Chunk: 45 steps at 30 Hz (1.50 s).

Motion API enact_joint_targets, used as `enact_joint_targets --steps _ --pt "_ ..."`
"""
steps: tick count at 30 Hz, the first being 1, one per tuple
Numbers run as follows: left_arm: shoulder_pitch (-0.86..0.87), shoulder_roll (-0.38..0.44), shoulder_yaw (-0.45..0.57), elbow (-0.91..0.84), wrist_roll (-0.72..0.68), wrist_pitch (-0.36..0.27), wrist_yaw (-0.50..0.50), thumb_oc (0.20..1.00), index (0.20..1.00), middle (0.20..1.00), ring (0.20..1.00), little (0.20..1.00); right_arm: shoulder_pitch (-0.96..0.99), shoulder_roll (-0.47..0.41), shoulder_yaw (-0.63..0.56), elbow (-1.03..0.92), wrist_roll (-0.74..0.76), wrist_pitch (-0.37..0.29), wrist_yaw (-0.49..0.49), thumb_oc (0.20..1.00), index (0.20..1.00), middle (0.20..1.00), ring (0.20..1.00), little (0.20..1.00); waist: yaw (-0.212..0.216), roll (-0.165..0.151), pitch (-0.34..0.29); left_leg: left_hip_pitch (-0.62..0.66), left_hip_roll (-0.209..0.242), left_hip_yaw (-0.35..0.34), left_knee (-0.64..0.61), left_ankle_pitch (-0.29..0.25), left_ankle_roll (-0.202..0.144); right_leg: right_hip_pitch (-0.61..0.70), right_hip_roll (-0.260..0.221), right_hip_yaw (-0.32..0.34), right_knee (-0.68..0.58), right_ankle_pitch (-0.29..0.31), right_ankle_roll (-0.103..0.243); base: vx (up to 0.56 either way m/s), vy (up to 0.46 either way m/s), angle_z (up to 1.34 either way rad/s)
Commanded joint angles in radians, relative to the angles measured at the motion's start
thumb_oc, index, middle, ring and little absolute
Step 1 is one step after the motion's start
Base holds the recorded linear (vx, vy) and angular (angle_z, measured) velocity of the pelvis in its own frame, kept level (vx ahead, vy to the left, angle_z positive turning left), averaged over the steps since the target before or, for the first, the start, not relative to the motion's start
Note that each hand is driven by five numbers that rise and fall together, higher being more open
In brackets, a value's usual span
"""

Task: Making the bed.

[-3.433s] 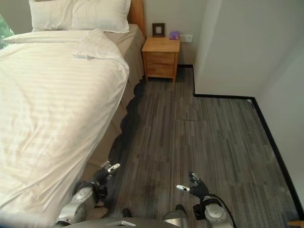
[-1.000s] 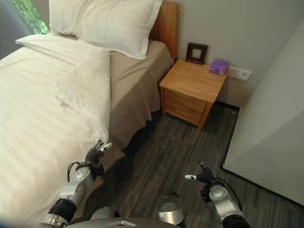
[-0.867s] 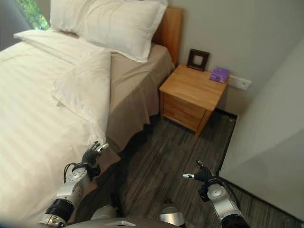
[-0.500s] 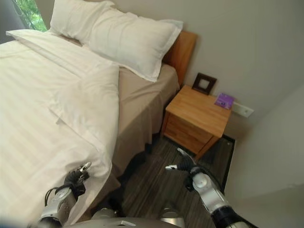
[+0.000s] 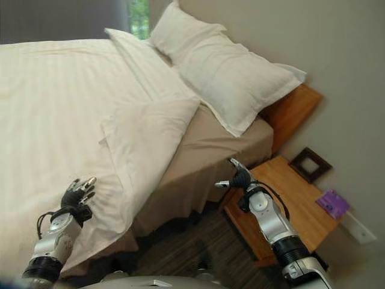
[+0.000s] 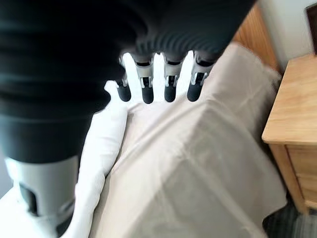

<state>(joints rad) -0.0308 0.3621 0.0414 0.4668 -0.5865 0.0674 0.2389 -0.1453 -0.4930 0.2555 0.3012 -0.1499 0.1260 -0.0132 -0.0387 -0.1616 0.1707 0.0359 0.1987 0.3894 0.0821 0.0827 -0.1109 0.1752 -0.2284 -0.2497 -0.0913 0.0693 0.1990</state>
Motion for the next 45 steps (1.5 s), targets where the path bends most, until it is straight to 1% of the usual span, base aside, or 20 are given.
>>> enact_joint_targets --steps 1,6,11,12,14,15,17,18,19,20,22,24,25,29,31,32,34,35,38,45 --pt "-0.069 0.047 -0.002 -0.036 -0.002 -0.046 -0.028 1.0 1.0 1.0 1.0 1.0 -0.053 0.02 -0.015 -0.034 0.017 -0.03 -0.024 1.0 1.0 1.0 1.0 1.0 -0.03 0.026 0.05 0.156 -0.056 -0.058 -0.167 -0.025 -0.014 -0.155 -0.078 0.125 0.028 0.095 0.041 0.17 0.0 1.16" --pt "-0.048 0.037 0.005 -0.057 -0.017 -0.049 -0.028 1.0 1.0 1.0 1.0 1.0 -0.037 0.012 -0.021 -0.038 0.012 -0.021 -0.005 1.0 1.0 1.0 1.0 1.0 -0.04 0.061 0.058 0.177 -0.085 -0.151 -0.169 -0.047 0.004 -0.148 -0.067 0.182 0.12 0.061 0.036 0.11 -0.106 0.85" --pt "-0.067 0.075 0.067 -0.145 -0.058 -0.105 0.011 1.0 1.0 1.0 1.0 1.0 -0.112 -0.027 -0.001 -0.034 0.013 -0.022 -0.016 1.0 1.0 1.0 1.0 1.0 -0.033 0.108 0.045 0.184 -0.072 -0.148 -0.159 -0.057 -0.021 -0.136 -0.067 0.164 0.012 0.061 0.028 0.11 -0.175 0.65" --pt "-0.084 0.103 0.087 -0.168 -0.066 -0.129 0.02 1.0 1.0 1.0 1.0 1.0 -0.179 -0.067 0.03 -0.014 0.013 -0.025 -0.011 1.0 1.0 1.0 1.0 1.0 -0.027 0.125 0.046 0.171 -0.064 -0.135 -0.07 -0.078 -0.039 -0.134 -0.056 0.162 0.004 0.053 0.022 0.1 -0.159 0.13" --pt "-0.1 0.113 0.086 -0.172 -0.068 -0.136 0.02 1.0 1.0 1.0 1.0 1.0 -0.206 -0.081 0.043 -0.006 0.013 -0.025 -0.015 1.0 1.0 1.0 1.0 1.0 -0.024 0.127 0.055 0.139 -0.056 -0.14 -0.003 -0.096 -0.042 -0.128 -0.051 0.154 0.004 0.046 0.013 0.06 -0.19 -0.53" --pt "-0.126 0.133 0.082 -0.184 -0.064 -0.15 0.025 1.0 1.0 1.0 1.0 1.0 -0.235 -0.111 0.048 0.001 0.004 -0.024 -0.019 1.0 1.0 1.0 1.0 1.0 -0.018 0.126 0.073 0.086 -0.048 -0.151 0.109 -0.098 -0.05 -0.106 -0.05 0.138 0.004 0.03 -0.01 0.01 -0.269 -0.67" --pt "-0.187 0.165 0.078 -0.194 -0.06 -0.166 0.04 1.0 1.0 1.0 1.0 1.0 -0.247 -0.159 0.023 -0.006 -0.003 -0.024 -0.032 1.0 1.0 1.0 1.0 1.0 -0.016 0.124 0.104 0.004 -0.001 -0.087 0.204 -0.025 -0.079 -0.055 -0.055 0.071 0.004 0.004 -0.03 -0.02 -0.221 0.12" --pt "-0.203 0.171 0.078 -0.195 -0.064 -0.17 0.045 1.0 1.0 1.0 1.0 1.0 -0.252 -0.177 0.009 -0.003 -0.006 -0.027 -0.051 1.0 1.0 1.0 1.0 1.0 -0.03 0.131 0.117 -0.014 0.069 0.05 0.214 0.071 -0.106 -0.026 -0.042 0.022 0.004 -0.011 -0.037 0.01 -0.16 0.78" --pt "-0.207 0.17 0.096 -0.197 -0.08 -0.167 0.046 1.0 1.0 1.0 1.0 1.0 -0.243 -0.19 -0.008 -0.004 -0.004 -0.027 -0.056 1.0 1.0 1.0 1.0 1.0 -0.043 0.136 0.115 -0.015 0.122 0.169 0.192 0.124 -0.109 -0.013 -0.024 -0.015 0.004 -0.028 -0.046 0.07 -0.256 1.28" --pt "-0.198 0.177 0.105 -0.205 -0.082 -0.169 0.046 1.0 1.0 1.0 1.0 1.0 -0.253 -0.205 -0.006 0.005 -0.007 -0.018 -0.072 1.0 1.0 1.0 1.0 1.0 -0.025 0.136 0.115 -0.037 0.108 0.214 0.182 0.1 -0.096 0.006 -0.005 -0.031 0.004 -0.048 -0.061 0.12 -0.225 1.34" --pt "-0.17 0.218 0.121 -0.228 -0.077 -0.169 0.045 1.0 1.0 1.0 1.0 1.0 -0.289 -0.235 -0.013 -0.007 -0.042 -0.017 -0.097 1.0 1.0 1.0 1.0 1.0 -0.011 0.137 0.097 -0.004 0.06 0.154 0.043 0.078 -0.058 0.025 0.02 -0.066 0.014 -0.062 -0.062 0.16 -0.118 0.67" --pt "-0.16 0.222 0.135 -0.261 -0.079 -0.175 0.051 1.0 1.0 1.0 1.0 1.0 -0.306 -0.262 -0.026 -0.002 -0.063 -0.008 -0.105 1.0 1.0 1.0 1.0 1.0 -0.016 0.121 0.094 -0.01 0.056 0.151 0.019 0.093 -0.058 0.048 0.014 -0.098 0.017 -0.068 -0.063 0.08 -0.072 0.38" --pt "-0.171 0.218 0.118 -0.253 -0.074 -0.166 0.049 1.0 1.0 1.0 1.0 1.0 -0.357 -0.263 -0.019 0.006 -0.094 -0.015 -0.132 1.0 1.0 1.0 1.0 1.0 -0.003 0.11 0.092 -0.003 0.042 0.15 -0.021 0.088 -0.032 0.021 0.011 -0.138 0.118 -0.088 -0.063 0.04 -0.095 0.68" --pt "-0.206 0.239 0.116 -0.229 -0.064 -0.168 0.058 1.0 1.0 1.0 1.0 1.0 -0.505 -0.321 0.007 0.007 -0.101 -0.001 -0.136 1.0 1.0 1.0 1.0 1.0 -0.002 0.105 0.112 -0.006 0.02 0.142 -0.068 0.081 -0.016 -0.06 -0.011 -0.109 0.201 -0.134 -0.054 -0.04 -0.041 0.79" --pt "-0.241 0.24 0.091 -0.176 -0.078 -0.17 0.061 1.0 1.0 1.0 1.0 1.0 -0.597 -0.327 0.041 0.042 -0.095 -0.006 -0.172 1.0 1.0 1.0 1.0 1.0 -0.018 0.117 0.132 -0.003 0.015 0.125 -0.115 0.081 -0.032 -0.139 -0.03 -0.037 0.13 -0.09 -0.036 -0.04 -0.164 0.83" --pt "-0.255 0.258 0.08 -0.129 -0.077 -0.169 0.054 1.0 1.0 1.0 1.0 1.0 -0.678 -0.346 0.077 0.053 -0.11 0.0 -0.183 1.0 1.0 1.0 1.0 1.0 -0.047 0.125 0.149 0.015 0.026 0.129 -0.129 0.075 -0.054 -0.224 -0.055 0.042 0.064 -0.014 -0.011 0.05 -0.149 0.73" --pt "-0.258 0.258 0.083 -0.124 -0.078 -0.171 0.052 1.0 1.0 1.0 1.0 1.0 -0.688 -0.345 0.084 0.058 -0.11 0.001 -0.183 1.0 1.0 1.0 1.0 1.0 -0.047 0.125 0.151 0.02 0.024 0.133 -0.13 0.071 -0.056 -0.219 -0.056 0.045 0.057 -0.013 -0.008 0.08 -0.104 0.86" --pt "-0.26 0.291 0.081 -0.078 -0.054 -0.163 0.041 1.0 1.0 1.0 1.0 1.0 -0.767 -0.349 0.116 0.082 -0.124 0.005 -0.19 1.0 1.0 1.0 1.0 1.0 -0.053 0.121 0.176 0.05 0.038 0.15 -0.117 0.05 -0.076 -0.28 -0.107 0.036 0.049 0.049 0.018 0.13 -0.203 1.05" --pt "-0.252 0.3 0.084 0.01 -0.057 -0.158 0.014 1.0 1.0 1.0 1.0 1.0 -0.869 -0.374 0.188 0.136 -0.136 0.002 -0.18 1.0 1.0 1.0 1.0 1.0 -0.036 0.098 0.19 0.05 0.038 0.165 -0.072 0.043 -0.089 -0.274 -0.142 -0.017 0.055 0.104 0.023 0.09 -0.217 0.76" --pt "-0.294 0.3 0.071 0.111 -0.08 -0.16 0.008 1.0 1.0 1.0 1.0 1.0 -1.03 -0.402 0.287 0.215 -0.113 -0.004 -0.186 1.0 1.0 1.0 1.0 1.0 -0.049 0.167 0.23 -0.02 0.104 0.139 -0.084 0.109 -0.129 -0.315 -0.107 -0.061 0.088 0.087 0.003 -0.02 -0.166 0.27"
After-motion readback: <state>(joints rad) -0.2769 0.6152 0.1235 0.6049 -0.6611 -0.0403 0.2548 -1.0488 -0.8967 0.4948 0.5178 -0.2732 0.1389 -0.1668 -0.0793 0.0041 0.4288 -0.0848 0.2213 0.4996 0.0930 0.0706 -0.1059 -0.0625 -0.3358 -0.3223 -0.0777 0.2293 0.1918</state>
